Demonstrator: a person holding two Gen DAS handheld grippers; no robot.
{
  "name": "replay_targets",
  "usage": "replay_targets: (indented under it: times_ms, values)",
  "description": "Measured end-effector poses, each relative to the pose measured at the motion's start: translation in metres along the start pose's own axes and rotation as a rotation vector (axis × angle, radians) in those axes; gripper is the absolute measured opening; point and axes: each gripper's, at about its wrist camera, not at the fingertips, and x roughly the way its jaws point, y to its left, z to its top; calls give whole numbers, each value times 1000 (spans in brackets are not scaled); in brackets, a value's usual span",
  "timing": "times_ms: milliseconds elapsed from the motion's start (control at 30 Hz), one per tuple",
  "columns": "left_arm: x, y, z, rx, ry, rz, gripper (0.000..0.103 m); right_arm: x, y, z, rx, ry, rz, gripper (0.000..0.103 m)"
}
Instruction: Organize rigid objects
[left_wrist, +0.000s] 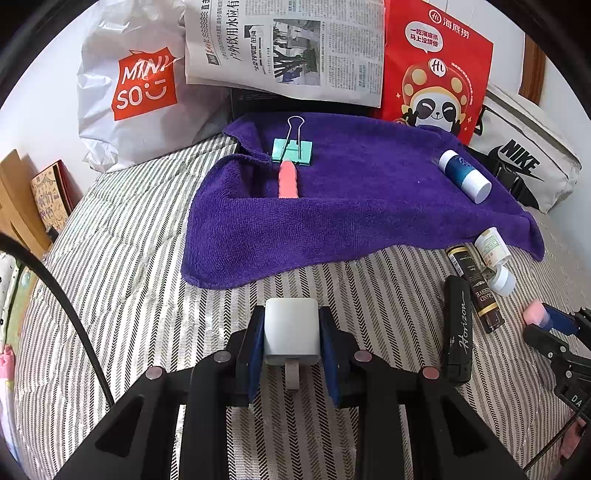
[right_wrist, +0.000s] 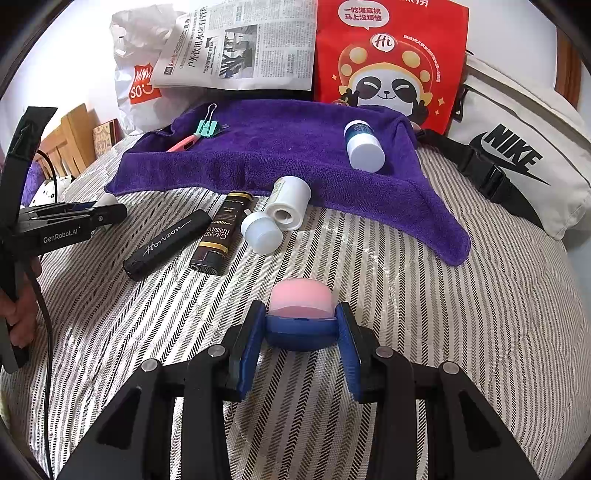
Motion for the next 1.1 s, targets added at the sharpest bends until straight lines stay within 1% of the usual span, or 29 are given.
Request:
replay_targets:
  times_ms: [567, 767, 1100]
  values:
    - [0, -1, 0, 3, 0, 3, 26, 0, 0, 0, 3, -1, 4, 39]
    - [1, -1, -1, 11, -1, 15, 27, 1, 0, -1, 12, -1, 12, 39]
    - [0, -1, 0, 1, 0, 2, 26, 0, -1, -1, 8, 0, 7, 39]
